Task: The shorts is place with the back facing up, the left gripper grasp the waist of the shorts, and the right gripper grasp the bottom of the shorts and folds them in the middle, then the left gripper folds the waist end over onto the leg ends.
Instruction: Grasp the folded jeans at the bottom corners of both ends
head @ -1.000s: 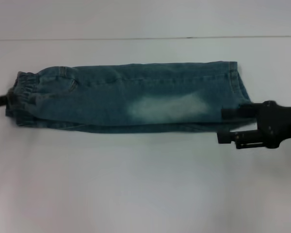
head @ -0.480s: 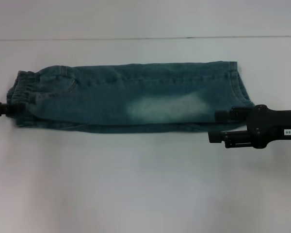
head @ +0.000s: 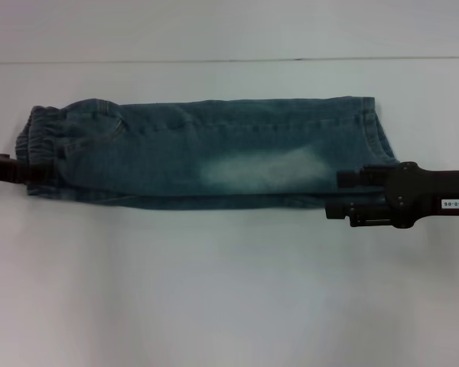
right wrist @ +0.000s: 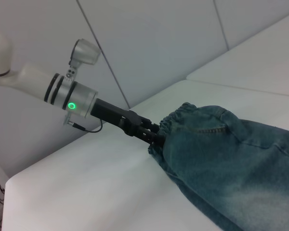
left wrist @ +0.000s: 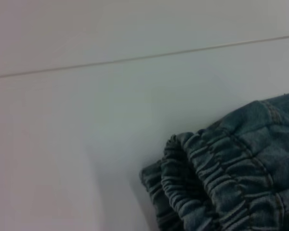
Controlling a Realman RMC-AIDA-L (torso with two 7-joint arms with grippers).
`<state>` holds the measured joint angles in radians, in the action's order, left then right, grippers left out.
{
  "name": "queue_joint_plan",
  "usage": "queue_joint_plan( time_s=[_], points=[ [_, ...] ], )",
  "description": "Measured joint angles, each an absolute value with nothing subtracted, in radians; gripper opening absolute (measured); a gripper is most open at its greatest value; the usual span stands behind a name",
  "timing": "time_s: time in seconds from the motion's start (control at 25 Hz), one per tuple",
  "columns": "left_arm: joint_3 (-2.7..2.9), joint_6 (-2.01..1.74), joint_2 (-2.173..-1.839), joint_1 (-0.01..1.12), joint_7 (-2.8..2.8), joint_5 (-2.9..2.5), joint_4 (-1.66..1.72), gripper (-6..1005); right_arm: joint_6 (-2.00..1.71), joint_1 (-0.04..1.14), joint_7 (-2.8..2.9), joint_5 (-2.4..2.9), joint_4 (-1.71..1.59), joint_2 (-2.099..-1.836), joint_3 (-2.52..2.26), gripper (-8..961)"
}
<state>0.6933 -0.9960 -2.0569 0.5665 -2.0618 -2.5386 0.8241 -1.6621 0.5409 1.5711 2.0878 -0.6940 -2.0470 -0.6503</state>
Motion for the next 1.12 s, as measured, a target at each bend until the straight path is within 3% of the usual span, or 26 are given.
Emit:
queue_joint_plan(
  time_s=[1.12],
  points=[
    [0.732, -1.056, -2.054, 0.575, -2.03, -2.54, 0.861, 861, -1.561, 0.57, 1.568, 2.088, -0.663, -2.06, -0.658, 826]
  ],
)
